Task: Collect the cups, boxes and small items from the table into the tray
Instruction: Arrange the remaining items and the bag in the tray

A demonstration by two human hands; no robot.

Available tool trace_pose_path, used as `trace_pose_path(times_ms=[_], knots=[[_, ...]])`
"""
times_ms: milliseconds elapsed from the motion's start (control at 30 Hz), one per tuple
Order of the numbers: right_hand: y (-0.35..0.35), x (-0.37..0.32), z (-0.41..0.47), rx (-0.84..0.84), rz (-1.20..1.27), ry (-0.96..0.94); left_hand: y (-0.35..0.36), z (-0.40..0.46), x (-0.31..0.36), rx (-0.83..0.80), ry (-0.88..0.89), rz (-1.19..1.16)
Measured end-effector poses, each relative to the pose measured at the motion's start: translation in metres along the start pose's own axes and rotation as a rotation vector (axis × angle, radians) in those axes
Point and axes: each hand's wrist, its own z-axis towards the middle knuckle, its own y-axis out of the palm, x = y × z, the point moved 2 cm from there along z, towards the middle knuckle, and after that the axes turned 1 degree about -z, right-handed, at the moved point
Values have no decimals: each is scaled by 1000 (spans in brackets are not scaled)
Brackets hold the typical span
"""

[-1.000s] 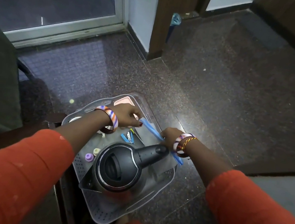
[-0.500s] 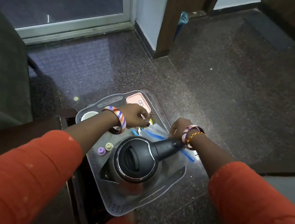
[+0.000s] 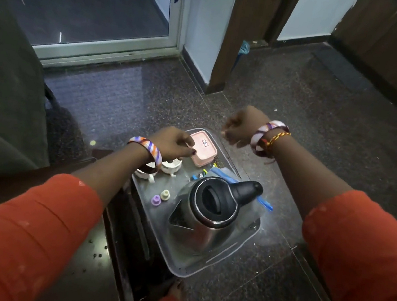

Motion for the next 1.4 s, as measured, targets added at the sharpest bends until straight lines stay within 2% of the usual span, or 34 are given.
trace_pose_path(times_ms=[167,433,600,733,833,967,1100,1233,1333,1400], knots=[[25,-99,-25,4,38,-190,-35,-53,-26,85,23,-80],[132,-201,-40,-139,-30,-294,-74,-154,-149,194,-160,-62],[237,-221,-48,-290,-165,-302,-72,-210,-235,220,-362,-56],[315,-224,-56,-489,-244,-310,-63,-242,-283,208,-470,-39],[382,-219,-61,-661,-503,-442,-51,-260,-312,174,-539,-12],[438,-211,-67,-743,-803,-549,-32,-270,-335,111,-571,40],[459,-195,-63,-701,-853,-577,-15,-266,-340,55,-567,71],[461,-188,-63,-627,-723,-508,-7,-256,-343,-21,-555,59],[445,-185,-69,-552,-583,-392,-10,-243,-336,-37,-502,88],[427,-175,-70,-450,-375,-240,-15,-230,-322,-9,-449,83]])
